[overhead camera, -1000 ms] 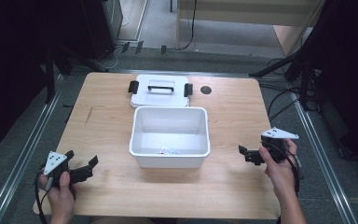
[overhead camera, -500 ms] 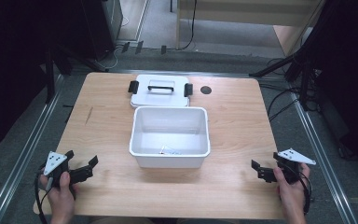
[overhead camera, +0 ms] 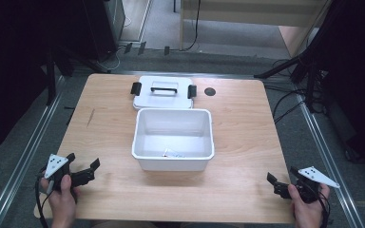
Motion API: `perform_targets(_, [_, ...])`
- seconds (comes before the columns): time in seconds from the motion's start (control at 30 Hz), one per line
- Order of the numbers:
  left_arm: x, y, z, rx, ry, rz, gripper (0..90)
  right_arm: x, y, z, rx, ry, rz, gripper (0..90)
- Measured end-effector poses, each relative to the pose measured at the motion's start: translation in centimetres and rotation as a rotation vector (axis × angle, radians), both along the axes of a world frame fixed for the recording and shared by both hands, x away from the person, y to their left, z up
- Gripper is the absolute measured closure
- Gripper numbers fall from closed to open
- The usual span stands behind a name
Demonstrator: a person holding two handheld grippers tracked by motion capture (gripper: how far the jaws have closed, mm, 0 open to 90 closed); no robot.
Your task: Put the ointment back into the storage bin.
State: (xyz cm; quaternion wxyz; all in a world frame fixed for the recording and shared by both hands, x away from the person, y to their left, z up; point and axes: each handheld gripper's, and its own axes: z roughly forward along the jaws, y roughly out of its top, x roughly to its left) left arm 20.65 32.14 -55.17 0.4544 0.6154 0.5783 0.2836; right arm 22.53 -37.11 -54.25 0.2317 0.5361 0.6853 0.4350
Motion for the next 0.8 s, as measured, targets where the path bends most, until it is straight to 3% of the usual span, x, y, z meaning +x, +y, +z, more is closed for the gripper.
perform_targets(0.37, [0.05,0.01,0.0,0.0,0.003,-0.001,0.5,-0.58,0.01,-0.34,0.03,-0.067,-0.025,0.0])
perform_targets(0.8, [0.25,0.08,-0.03,-0.008,0.024,-0.008,0.5,-0.08,0.63,-0.38,-0.008,-0.036,-0.026,0.0])
